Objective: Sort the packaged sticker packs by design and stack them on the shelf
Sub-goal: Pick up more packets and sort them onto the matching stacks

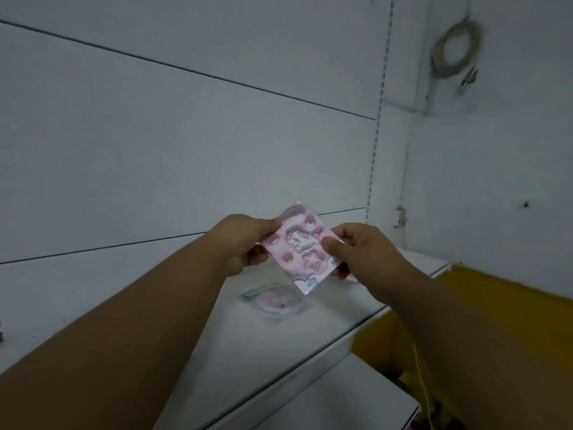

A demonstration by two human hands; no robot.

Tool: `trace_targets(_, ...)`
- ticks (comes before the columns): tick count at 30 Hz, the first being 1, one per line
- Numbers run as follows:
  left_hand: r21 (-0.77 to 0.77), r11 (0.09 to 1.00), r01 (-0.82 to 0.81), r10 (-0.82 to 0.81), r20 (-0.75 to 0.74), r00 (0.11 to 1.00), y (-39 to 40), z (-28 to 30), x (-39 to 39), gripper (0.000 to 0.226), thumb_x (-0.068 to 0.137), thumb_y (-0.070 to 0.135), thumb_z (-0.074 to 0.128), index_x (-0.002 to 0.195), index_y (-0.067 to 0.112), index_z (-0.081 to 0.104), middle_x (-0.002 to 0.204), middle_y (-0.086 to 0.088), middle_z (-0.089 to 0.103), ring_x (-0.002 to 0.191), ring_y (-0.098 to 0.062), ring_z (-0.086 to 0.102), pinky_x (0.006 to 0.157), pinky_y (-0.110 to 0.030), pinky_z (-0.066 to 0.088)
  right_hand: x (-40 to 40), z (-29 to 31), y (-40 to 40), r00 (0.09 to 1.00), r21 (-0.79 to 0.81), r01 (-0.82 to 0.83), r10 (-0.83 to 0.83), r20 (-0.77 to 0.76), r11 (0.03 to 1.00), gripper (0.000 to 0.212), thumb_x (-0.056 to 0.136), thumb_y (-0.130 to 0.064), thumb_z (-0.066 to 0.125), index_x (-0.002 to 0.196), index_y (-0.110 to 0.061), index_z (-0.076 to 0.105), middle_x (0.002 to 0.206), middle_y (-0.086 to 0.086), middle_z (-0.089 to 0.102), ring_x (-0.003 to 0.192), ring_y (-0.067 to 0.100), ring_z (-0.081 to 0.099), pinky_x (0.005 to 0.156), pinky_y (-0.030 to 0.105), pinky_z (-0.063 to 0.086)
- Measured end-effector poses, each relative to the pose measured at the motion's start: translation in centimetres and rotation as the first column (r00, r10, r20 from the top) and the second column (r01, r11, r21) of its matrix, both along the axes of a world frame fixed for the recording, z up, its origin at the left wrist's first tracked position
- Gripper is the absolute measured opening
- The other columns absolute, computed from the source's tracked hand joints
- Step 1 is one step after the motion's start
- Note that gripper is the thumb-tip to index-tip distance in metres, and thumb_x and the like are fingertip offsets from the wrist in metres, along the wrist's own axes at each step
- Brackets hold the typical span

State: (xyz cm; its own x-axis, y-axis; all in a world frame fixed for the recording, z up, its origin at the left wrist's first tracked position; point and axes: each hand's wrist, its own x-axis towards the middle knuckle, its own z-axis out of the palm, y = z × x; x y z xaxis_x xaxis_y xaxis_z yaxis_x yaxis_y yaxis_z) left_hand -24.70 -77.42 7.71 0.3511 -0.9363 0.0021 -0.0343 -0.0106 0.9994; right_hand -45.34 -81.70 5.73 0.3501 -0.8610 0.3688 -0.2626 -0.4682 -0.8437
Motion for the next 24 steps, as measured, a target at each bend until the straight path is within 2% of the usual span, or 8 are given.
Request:
trace_targets(3,-0.002,0.999,-0.041,0.041,-0.116,0.992,-6.2,-0.1,-3.1,0.016,0.087,0.006,0.069,0.101,0.0,0.065,0.077,-0.009,0.067,0.063,-0.015,0.061,0.052,-0.024,0.048,-3.1,0.6,-5.7,0.998,-0.006,0.05,-0.05,-0.032,0.999,0.017,0.093,-0.02,0.062,0.085,-0.006,0.068,0.077,0.018,0.073,0.05,0.017,0.06,0.054,0.031,0.053)
trace_targets(5,0.024,0.997,-0.08,0.082,-0.087,0.993,-10.2,-0.1,-4.9,0.025,0.086,0.004,0.071,0.109,-0.004,0.064,0.083,-0.013,0.068,0.066,-0.018,0.062,0.056,-0.027,0.052,-4.8,1.0,-9.6,0.995,-0.006,0.071,-0.071,-0.068,0.997,0.019,0.093,-0.02,0.062,0.086,-0.004,0.068,0.076,0.02,0.072,0.049,0.017,0.06,0.05,0.029,0.052)
trace_targets(9,0.054,0.978,-0.202,0.195,0.123,0.973,-16.7,-0.6,-7.2,0.032,0.082,0.007,0.077,0.108,-0.002,0.061,0.093,-0.019,0.067,0.074,-0.025,0.066,0.078,-0.041,0.061,-6.2,0.5,-16.5,0.967,-0.032,0.122,-0.127,-0.223,0.992,0.028,0.089,-0.025,0.065,0.081,0.002,0.068,0.062,0.014,0.07,0.043,0.015,0.059,0.047,0.025,0.047)
trace_targets(13,0.16,0.932,-0.324,0.241,0.395,0.887,-20.4,-3.1,-7.6,0.043,0.075,0.016,0.084,0.107,0.001,0.06,0.091,-0.018,0.067,0.081,-0.028,0.072,0.073,-0.043,0.063,-5.8,-1.6,-21.1,0.83,-0.095,0.129,-0.16,-0.534,0.987,0.037,0.085,-0.038,0.066,0.072,-0.004,0.067,0.058,0.007,0.068,0.038,0.011,0.055,0.046,0.02,0.041)
trace_targets(16,0.223,0.918,-0.329,0.168,0.534,0.829,-21.8,-4.9,-7.7,0.043,0.075,0.017,0.083,0.104,-0.005,0.062,0.085,-0.021,0.07,0.077,-0.032,0.074,0.07,-0.045,0.063,-5.4,-3.6,-23.1,0.757,-0.113,0.088,-0.141,-0.638,0.99,0.035,0.084,-0.042,0.066,0.065,-0.015,0.055,0.064,0.003,0.062,0.046,0.01,0.053,0.046,0.02,0.04)
trace_targets(18,0.253,0.904,-0.344,0.114,0.634,0.765,-22.7,-5.6,-7.8,0.044,0.074,0.022,0.083,0.105,-0.004,0.064,0.086,-0.019,0.072,0.074,-0.03,0.075,0.067,-0.042,0.063,-5.3,-4.6,-23.9,0.729,-0.124,0.067,-0.133,-0.671,0.99,0.036,0.084,-0.043,0.065,0.067,-0.015,0.051,0.069,0.002,0.06,0.058,0.013,0.057,0.055,0.021,0.043)
trace_targets(20,0.246,0.89,-0.383,0.089,0.73,0.677,-23.3,-5.9,-8.0,0.051,0.071,0.029,0.084,0.108,0.001,0.064,0.092,-0.015,0.071,0.076,-0.026,0.074,0.068,-0.036,0.063,-5.1,-5.1,-24.3,0.718,-0.136,0.055,-0.134,-0.683,0.989,0.034,0.083,-0.047,0.064,0.083,-0.012,0.061,0.083,0.004,0.067,0.076,0.021,0.065,0.07,0.025,0.049)
trace_targets(24,0.187,0.88,-0.437,0.037,0.889,0.456,-23.5,-6.2,-8.3,0.067,0.067,0.04,0.084,0.121,0.011,0.055,0.117,-0.007,0.063,0.105,-0.023,0.062,0.084,-0.03,0.051,-4.9,-4.3,-23.7,0.636,-0.276,0.0,-0.213,-0.742,0.961,0.039,0.08,-0.052,0.064,0.093,-0.015,0.064,0.075,-0.004,0.056,0.075,0.017,0.058,0.067,0.025,0.044)
